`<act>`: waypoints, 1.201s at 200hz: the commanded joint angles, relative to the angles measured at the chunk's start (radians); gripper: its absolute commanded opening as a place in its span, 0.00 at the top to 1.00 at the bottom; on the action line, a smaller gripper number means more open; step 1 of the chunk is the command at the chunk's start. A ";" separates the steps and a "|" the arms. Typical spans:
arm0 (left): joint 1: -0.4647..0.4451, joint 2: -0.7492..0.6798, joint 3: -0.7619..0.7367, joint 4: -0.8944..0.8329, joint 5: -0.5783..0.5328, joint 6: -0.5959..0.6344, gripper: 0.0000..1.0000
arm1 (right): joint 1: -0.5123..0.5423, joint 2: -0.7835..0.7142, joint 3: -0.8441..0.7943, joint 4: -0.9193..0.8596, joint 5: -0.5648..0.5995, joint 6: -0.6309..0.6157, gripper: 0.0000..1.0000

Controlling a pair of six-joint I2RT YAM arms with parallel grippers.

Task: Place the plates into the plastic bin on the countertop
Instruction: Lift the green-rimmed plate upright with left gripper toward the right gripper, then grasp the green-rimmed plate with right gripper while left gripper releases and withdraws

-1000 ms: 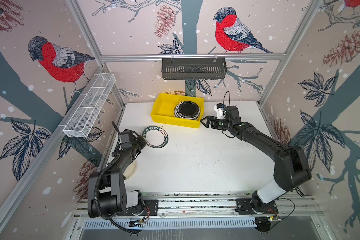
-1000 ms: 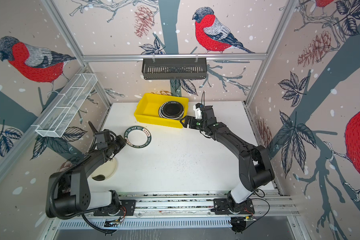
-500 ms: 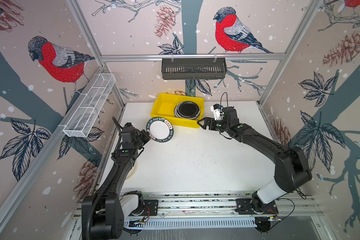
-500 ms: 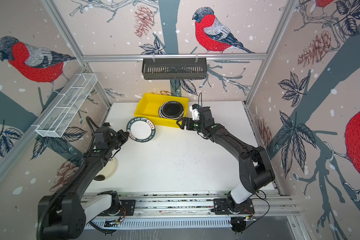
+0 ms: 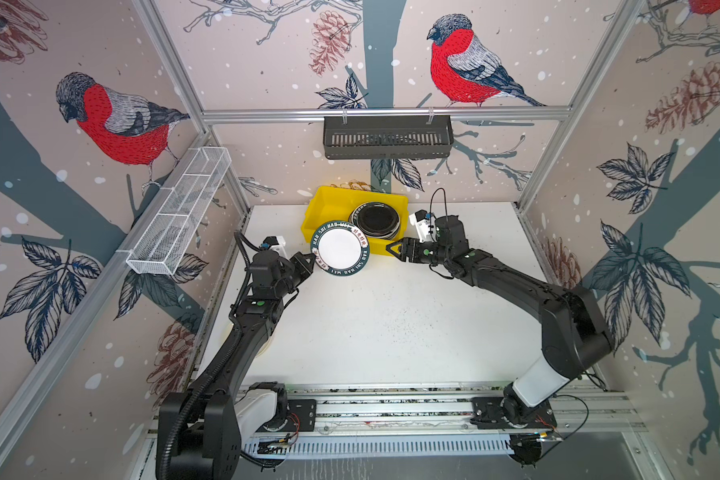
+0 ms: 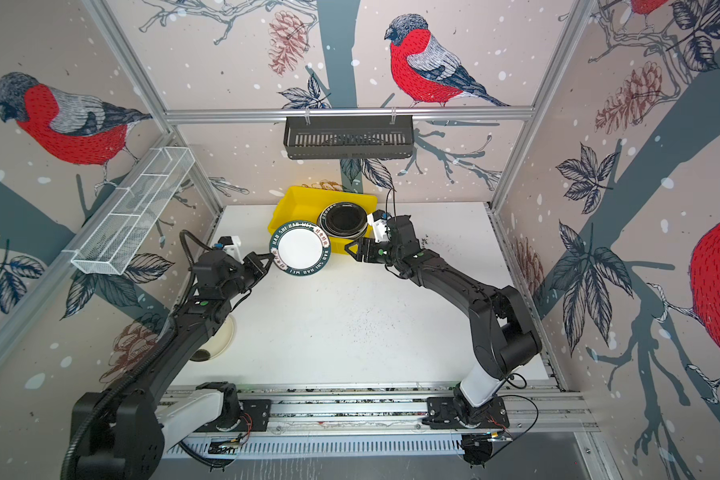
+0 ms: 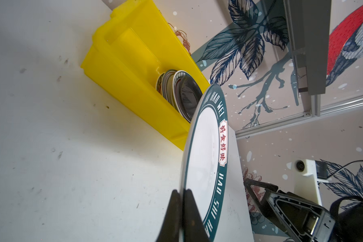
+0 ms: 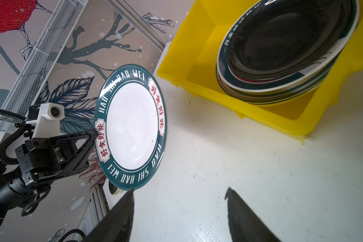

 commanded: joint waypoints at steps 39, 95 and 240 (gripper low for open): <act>-0.140 0.121 0.051 0.249 0.043 -0.066 1.00 | 0.003 0.014 -0.008 0.100 -0.007 0.067 0.50; -0.169 0.224 0.053 0.391 0.079 -0.116 1.00 | -0.003 0.025 -0.012 0.108 0.000 0.092 0.73; -0.171 0.209 0.154 0.101 -0.071 0.087 0.17 | -0.071 0.096 0.100 0.067 0.014 0.147 1.00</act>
